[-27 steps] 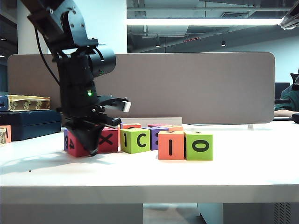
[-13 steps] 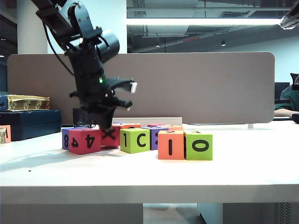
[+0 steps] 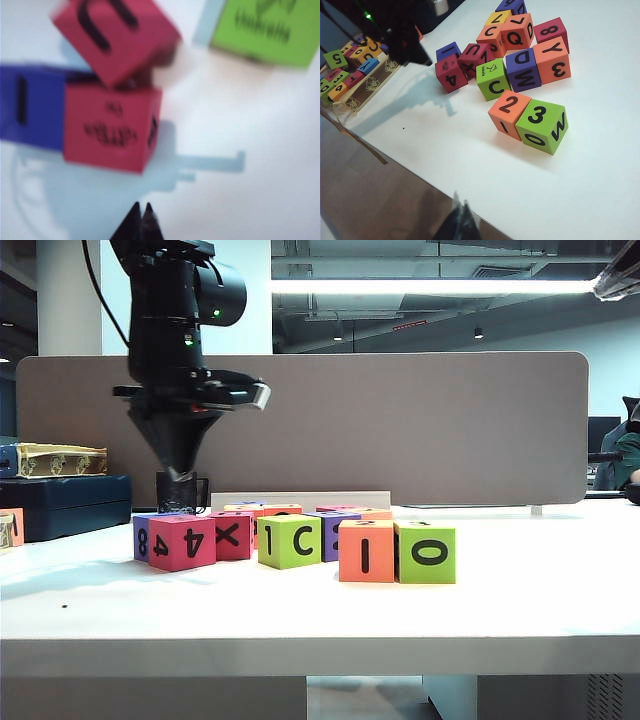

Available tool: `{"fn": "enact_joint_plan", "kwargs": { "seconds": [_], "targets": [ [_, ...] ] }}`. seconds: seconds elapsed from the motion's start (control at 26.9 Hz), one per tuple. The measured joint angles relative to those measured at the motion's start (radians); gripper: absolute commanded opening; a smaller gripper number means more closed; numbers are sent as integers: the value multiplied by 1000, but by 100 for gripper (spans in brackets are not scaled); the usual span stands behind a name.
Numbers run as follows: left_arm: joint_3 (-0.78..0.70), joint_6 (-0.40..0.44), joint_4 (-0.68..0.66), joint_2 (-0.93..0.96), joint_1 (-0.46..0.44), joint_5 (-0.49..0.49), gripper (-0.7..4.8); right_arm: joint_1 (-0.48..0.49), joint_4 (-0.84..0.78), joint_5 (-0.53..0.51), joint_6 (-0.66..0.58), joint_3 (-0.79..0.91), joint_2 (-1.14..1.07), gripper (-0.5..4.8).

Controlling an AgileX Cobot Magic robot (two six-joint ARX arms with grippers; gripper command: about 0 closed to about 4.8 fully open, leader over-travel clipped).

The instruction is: Select the appropriate blocks from the scattered letter blocks on the table and arrange them in a row to spell out "23".

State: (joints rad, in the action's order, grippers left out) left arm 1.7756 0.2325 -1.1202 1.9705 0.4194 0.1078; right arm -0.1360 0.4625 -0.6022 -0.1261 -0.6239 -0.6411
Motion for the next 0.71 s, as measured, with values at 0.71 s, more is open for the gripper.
{"fn": "enact_joint_plan", "kwargs": {
  "seconds": [0.71],
  "targets": [
    [-20, 3, 329, 141, -29, -69, -6, 1, 0, 0, 0, 0, 0, -1]
  ]
}}
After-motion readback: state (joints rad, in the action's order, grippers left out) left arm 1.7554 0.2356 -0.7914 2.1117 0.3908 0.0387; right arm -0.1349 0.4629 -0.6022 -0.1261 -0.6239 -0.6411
